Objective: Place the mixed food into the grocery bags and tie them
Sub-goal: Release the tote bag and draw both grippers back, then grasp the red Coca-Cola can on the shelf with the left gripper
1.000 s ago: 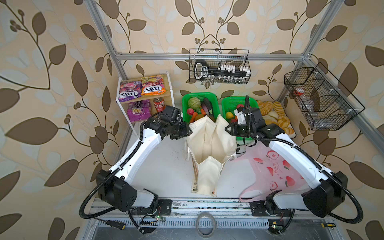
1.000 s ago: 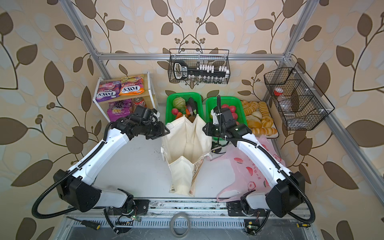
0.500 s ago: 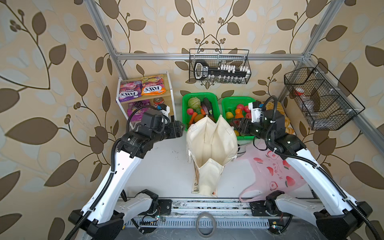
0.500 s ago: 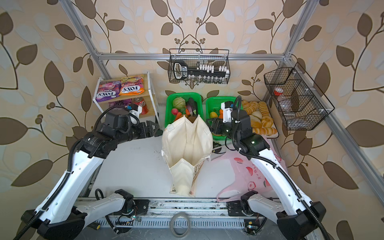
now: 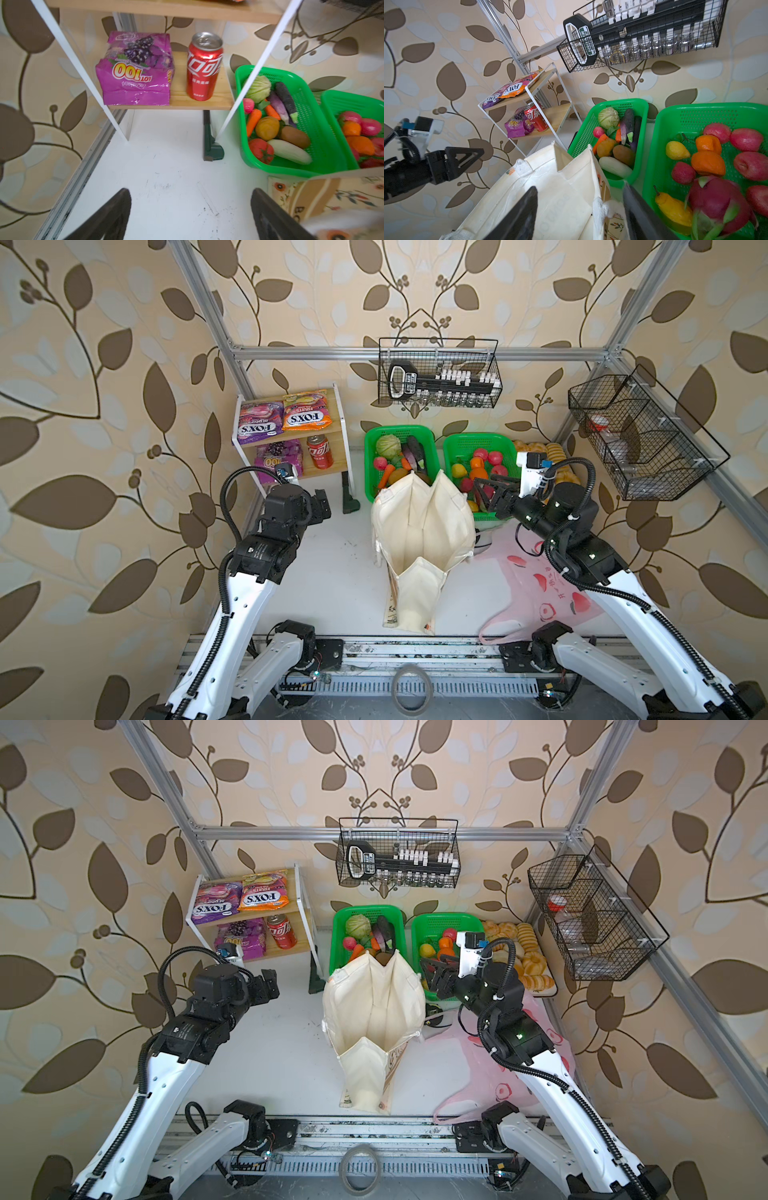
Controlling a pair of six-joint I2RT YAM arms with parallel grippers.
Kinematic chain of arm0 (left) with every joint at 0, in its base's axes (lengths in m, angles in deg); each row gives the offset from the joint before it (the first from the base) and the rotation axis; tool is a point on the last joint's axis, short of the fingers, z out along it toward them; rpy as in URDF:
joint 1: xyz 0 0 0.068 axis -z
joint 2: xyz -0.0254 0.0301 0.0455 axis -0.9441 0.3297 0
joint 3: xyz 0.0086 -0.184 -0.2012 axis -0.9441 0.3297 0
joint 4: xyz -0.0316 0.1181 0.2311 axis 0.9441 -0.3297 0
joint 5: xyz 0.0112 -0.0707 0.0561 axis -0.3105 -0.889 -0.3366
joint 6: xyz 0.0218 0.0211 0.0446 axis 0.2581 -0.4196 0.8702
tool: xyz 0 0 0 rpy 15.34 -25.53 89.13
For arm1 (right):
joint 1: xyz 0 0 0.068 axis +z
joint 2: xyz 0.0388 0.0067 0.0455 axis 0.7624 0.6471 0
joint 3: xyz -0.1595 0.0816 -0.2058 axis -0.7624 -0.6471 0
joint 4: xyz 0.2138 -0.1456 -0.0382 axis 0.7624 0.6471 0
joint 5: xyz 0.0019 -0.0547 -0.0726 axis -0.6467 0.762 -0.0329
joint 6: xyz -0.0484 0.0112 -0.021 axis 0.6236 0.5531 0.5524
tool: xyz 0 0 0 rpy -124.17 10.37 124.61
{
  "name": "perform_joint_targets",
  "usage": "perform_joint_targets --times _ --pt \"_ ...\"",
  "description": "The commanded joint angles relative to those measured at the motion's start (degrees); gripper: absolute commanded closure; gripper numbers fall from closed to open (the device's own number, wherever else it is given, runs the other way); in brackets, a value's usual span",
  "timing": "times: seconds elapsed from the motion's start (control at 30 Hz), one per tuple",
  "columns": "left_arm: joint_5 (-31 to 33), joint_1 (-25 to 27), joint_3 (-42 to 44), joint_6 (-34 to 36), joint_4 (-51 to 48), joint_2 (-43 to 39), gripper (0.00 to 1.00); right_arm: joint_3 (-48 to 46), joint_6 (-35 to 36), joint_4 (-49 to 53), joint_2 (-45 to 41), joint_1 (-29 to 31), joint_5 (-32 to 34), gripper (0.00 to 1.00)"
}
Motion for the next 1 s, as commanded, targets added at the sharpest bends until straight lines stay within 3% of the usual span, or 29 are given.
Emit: perform_joint_targets --times 0.0,0.1,0.23,0.37,0.53,0.97 --pt "-8.7 -5.2 5.3 0.1 15.3 -0.1 0.09 -2.1 1.2 -2.7 -0.6 0.0 1.0 0.35" --pt "-10.9 -6.2 12.9 0.1 30.1 0.3 0.11 -2.4 0.8 -3.0 -0.5 -0.1 0.5 0.35" --pt "-13.6 -6.2 20.5 5.9 50.2 3.6 0.13 -2.9 1.7 -2.4 -1.2 0.0 1.7 0.34" --pt "-12.7 -6.3 18.0 10.8 53.0 11.9 0.18 -4.6 2.4 -3.4 -2.2 -0.2 3.3 0.34" --pt "-12.9 -6.3 18.2 14.0 66.2 20.8 0.18 -5.8 4.2 -4.5 -3.4 -0.2 4.4 0.34" --pt "-8.5 -7.4 14.6 14.5 81.1 37.2 0.09 -7.6 7.2 -3.7 -5.9 -0.3 7.9 0.33"
